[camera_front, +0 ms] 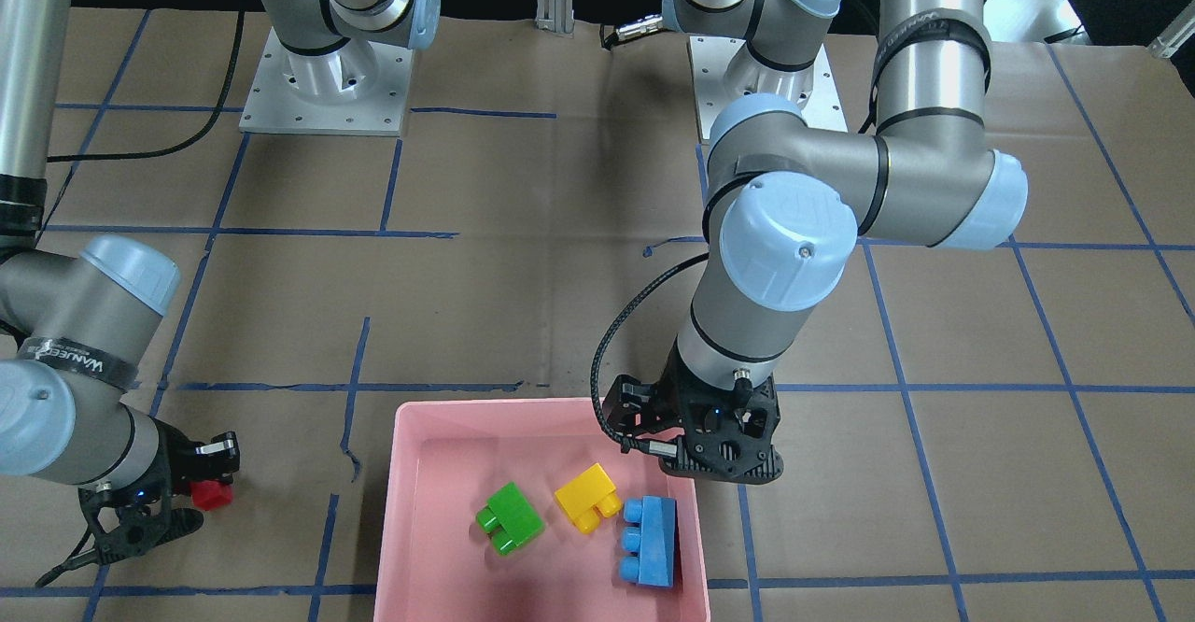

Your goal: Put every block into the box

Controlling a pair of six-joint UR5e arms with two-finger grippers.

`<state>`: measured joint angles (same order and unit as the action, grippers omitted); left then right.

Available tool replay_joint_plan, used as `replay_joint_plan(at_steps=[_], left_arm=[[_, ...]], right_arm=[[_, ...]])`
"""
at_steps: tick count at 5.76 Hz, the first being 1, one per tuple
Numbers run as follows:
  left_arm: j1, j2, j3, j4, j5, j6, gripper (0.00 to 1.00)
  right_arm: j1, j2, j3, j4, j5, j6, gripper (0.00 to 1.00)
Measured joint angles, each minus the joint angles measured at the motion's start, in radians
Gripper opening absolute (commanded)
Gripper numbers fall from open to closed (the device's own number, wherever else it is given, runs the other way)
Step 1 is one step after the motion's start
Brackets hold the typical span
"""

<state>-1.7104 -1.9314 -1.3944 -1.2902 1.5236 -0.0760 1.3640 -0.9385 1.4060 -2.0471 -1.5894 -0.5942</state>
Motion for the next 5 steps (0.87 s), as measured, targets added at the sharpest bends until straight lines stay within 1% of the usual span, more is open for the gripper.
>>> replay_joint_plan(at_steps=[1,2,3,4,5], left_arm=[[0.002,0.062,0.002,-0.112,0.038,0.011,0.99],[0.003,0.121,0.003,-0.208,0.079,0.019,0.99],[0.008,0.186,-0.003,-0.263,0.083,0.022,0.99],[0.021,0.227,-0.011,-0.281,0.080,0.024,0.99],[0.040,0.241,-0.029,-0.285,0.079,0.025,1.00]], right_arm=[[0.003,-0.002,-0.097,0.067,0.003,0.019,0.09],[0.013,-0.002,-0.212,0.188,0.013,0.084,0.09],[0.034,-0.001,-0.317,0.320,0.042,0.187,0.09],[0.074,0.000,-0.383,0.405,0.077,0.309,0.09],[0.143,0.002,-0.409,0.433,0.093,0.464,0.09]])
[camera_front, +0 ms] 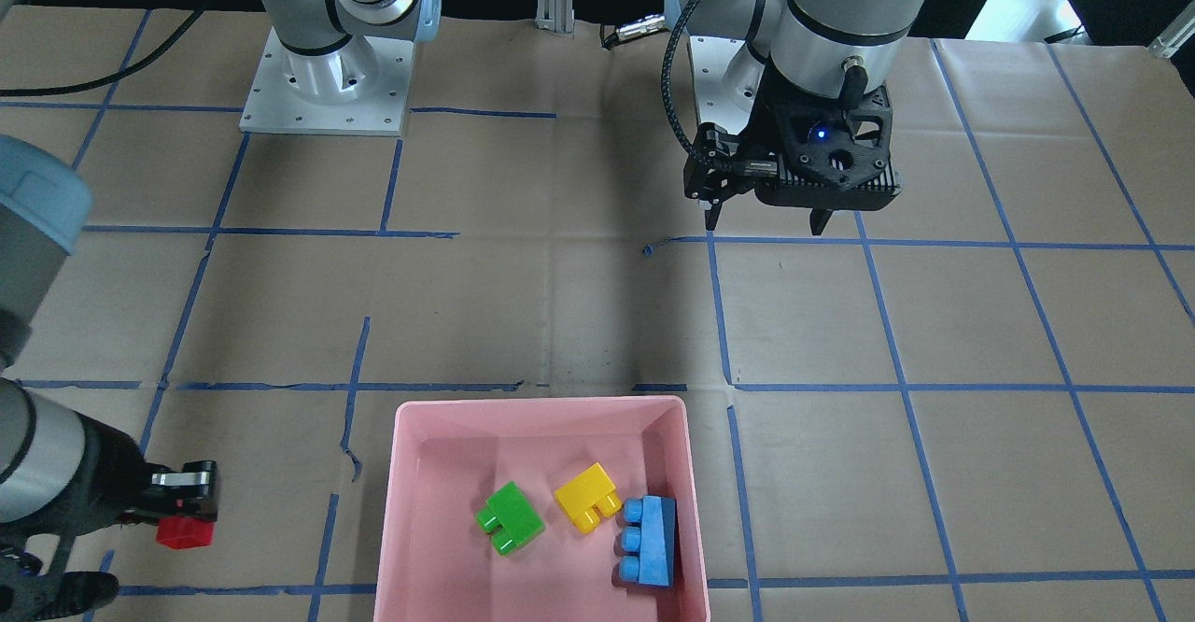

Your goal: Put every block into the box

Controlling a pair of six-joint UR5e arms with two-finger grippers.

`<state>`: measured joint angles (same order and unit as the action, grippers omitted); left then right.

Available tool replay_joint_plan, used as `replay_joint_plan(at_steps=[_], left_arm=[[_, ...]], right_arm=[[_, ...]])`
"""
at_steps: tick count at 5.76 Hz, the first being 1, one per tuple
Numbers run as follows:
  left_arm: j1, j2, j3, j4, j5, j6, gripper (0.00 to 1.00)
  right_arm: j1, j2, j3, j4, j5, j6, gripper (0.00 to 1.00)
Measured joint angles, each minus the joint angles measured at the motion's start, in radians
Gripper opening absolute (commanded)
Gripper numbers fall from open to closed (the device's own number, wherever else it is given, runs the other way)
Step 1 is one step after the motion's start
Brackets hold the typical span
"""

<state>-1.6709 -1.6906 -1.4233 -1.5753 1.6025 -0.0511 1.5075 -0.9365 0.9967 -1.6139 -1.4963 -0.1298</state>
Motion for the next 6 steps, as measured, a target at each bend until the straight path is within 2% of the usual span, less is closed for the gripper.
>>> replay_joint_plan(at_steps=[1,2,3,6], left_arm=[[0.016,0.020,-0.032,0.001,0.001,0.000,0.99],[0.027,0.045,-0.063,0.005,0.001,0.000,1.00],[0.033,0.061,-0.078,0.008,-0.003,0.000,1.00],[0.058,0.076,-0.078,0.010,-0.011,0.000,0.99]], right_arm=[[0.076,0.012,-0.007,0.000,0.023,0.158,0.12],[0.145,0.040,-0.007,-0.014,0.050,0.290,0.38],[0.192,0.075,-0.004,-0.029,0.058,0.366,0.99],[0.222,0.121,0.008,-0.058,0.049,0.397,0.99]])
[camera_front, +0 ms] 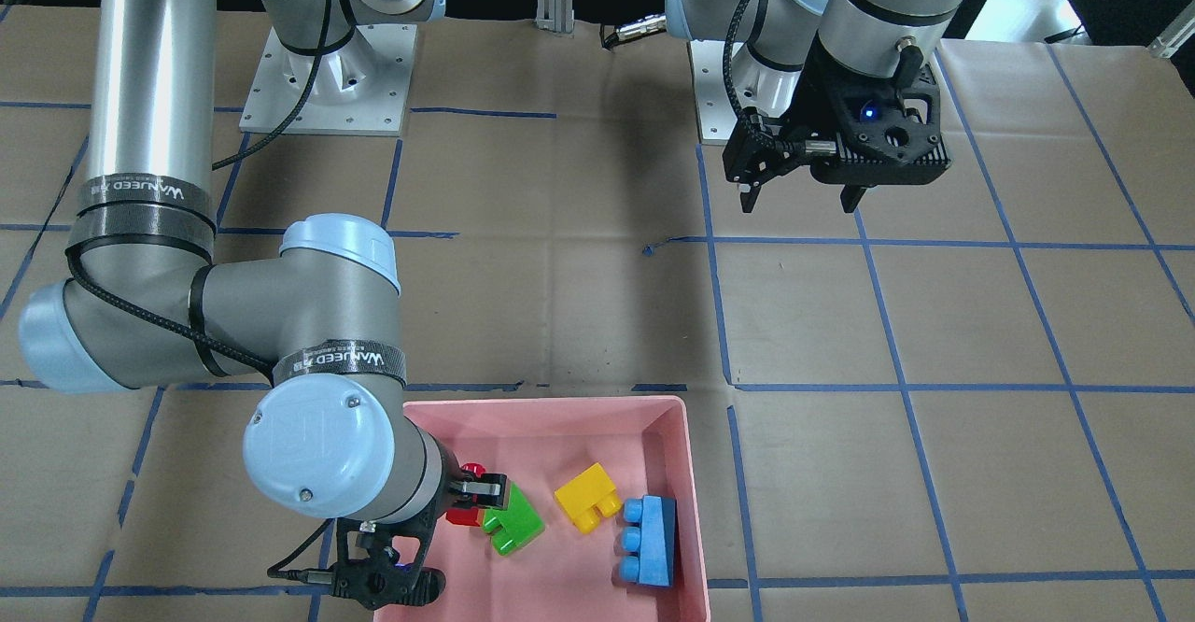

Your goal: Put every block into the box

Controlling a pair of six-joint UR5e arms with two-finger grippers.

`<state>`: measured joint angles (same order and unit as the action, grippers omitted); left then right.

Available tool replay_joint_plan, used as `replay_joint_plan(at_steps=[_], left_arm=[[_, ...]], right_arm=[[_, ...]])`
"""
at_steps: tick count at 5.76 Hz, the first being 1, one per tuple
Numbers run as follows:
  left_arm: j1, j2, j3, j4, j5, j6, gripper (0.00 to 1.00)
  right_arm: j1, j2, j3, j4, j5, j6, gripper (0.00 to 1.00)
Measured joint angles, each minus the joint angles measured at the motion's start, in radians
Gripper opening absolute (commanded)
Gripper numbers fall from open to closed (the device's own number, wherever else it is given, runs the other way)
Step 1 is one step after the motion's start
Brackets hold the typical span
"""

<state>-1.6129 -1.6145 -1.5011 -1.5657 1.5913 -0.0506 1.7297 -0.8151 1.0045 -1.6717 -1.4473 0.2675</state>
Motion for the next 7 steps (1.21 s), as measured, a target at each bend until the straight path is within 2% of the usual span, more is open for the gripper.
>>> replay_joint_plan(at_steps=[2,4,6,7], left_arm=[[0.002,0.002,-0.001,0.001,0.001,0.000,1.00],[0.002,0.003,0.001,0.002,0.000,0.000,1.00],[0.000,0.003,0.002,0.003,0.001,-0.001,0.99],[0.000,0.003,0.002,0.004,0.001,-0.003,0.99]], right_arm=[[-0.001,-0.005,0.000,0.004,-0.019,-0.007,0.99],[-0.003,-0.017,-0.001,0.011,-0.111,-0.096,0.99],[-0.022,-0.078,0.002,0.055,-0.190,-0.195,0.99],[-0.049,-0.130,0.010,0.112,-0.200,-0.248,0.99]])
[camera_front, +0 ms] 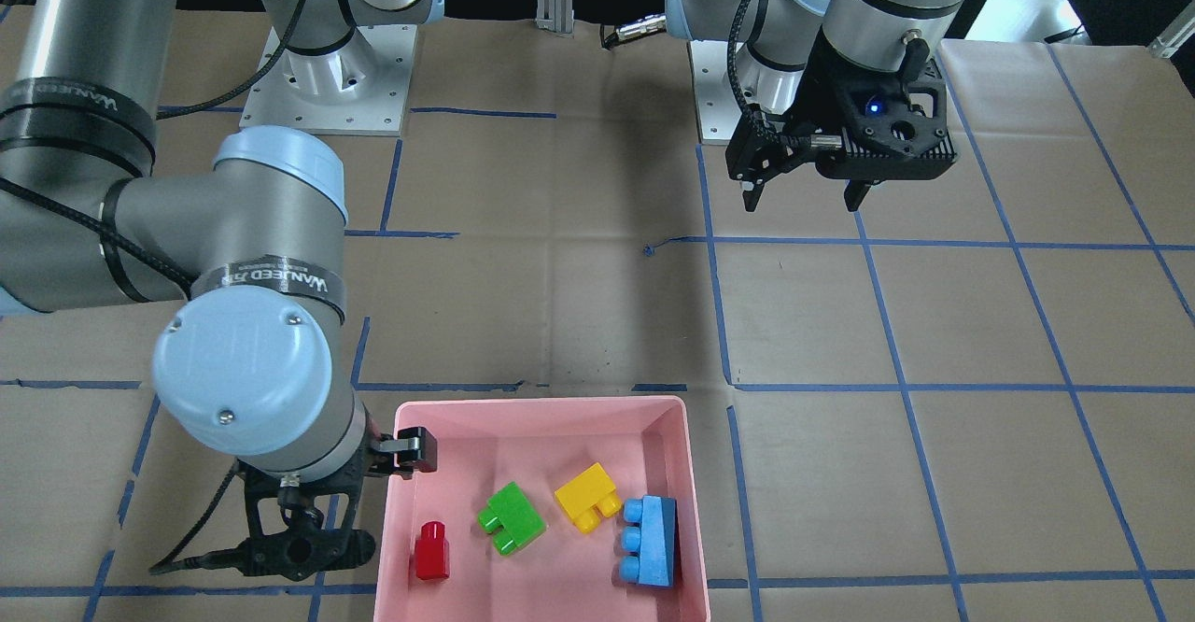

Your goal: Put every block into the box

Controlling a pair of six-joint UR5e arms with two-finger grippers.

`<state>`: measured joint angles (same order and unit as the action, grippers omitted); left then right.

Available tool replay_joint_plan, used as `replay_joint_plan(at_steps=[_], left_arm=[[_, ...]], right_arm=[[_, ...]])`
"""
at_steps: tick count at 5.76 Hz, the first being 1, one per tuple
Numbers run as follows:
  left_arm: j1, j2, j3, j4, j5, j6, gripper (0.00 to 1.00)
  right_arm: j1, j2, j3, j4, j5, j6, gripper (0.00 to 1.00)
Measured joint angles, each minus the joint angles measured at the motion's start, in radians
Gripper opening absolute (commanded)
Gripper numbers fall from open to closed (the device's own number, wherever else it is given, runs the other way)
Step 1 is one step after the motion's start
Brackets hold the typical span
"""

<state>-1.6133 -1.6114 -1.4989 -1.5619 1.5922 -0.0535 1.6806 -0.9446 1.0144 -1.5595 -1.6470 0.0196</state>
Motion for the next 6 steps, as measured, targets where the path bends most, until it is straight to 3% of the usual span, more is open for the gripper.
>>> replay_joint_plan(at_steps=[1,4,6], left_arm=[[0.000,0.000,-0.001,0.000,0.000,-0.001,0.99],[0.000,0.002,-0.003,0.000,0.000,-0.002,0.99],[0.000,0.005,-0.003,0.000,0.000,-0.003,0.99]], right_arm=[[-0.037,-0.079,0.040,0.067,0.000,-0.061,0.99],[-0.068,-0.412,0.352,0.111,0.009,-0.061,0.99],[-0.067,-0.528,0.434,0.109,0.033,-0.020,0.99]])
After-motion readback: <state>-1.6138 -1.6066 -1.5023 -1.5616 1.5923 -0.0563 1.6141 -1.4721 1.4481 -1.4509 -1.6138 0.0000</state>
